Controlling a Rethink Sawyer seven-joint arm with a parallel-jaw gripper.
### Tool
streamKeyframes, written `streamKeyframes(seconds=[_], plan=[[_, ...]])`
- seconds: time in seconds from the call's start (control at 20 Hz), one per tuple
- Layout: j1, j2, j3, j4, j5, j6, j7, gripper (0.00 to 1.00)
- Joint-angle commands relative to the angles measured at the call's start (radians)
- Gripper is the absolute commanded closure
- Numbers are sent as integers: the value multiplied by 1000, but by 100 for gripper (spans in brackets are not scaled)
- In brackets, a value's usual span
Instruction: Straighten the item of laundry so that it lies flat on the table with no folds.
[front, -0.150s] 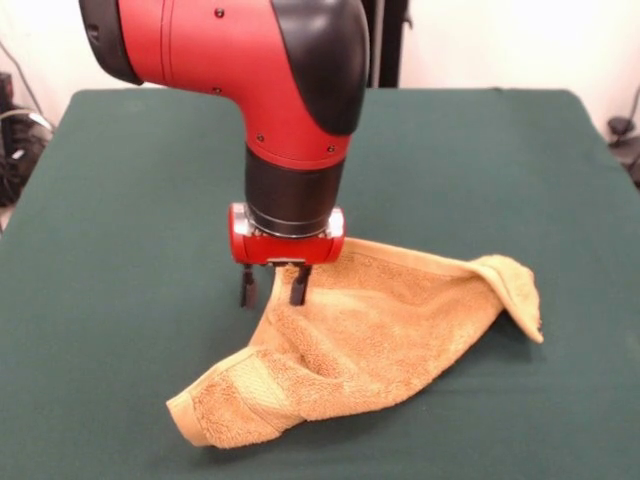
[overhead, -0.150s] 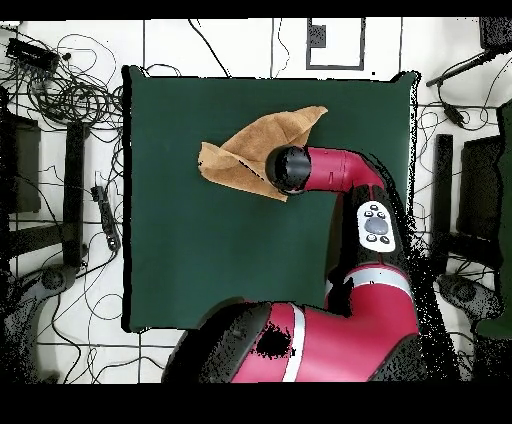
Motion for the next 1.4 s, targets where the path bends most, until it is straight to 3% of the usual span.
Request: streamKeyframes(seconds=[0.05,1.1,1.4], plan=[[-10,181,61,11,-1,-41,109,100],[-3,182,49,7,2,-21,104,100],[-76,134,77,91,-36,-2,-23,100]])
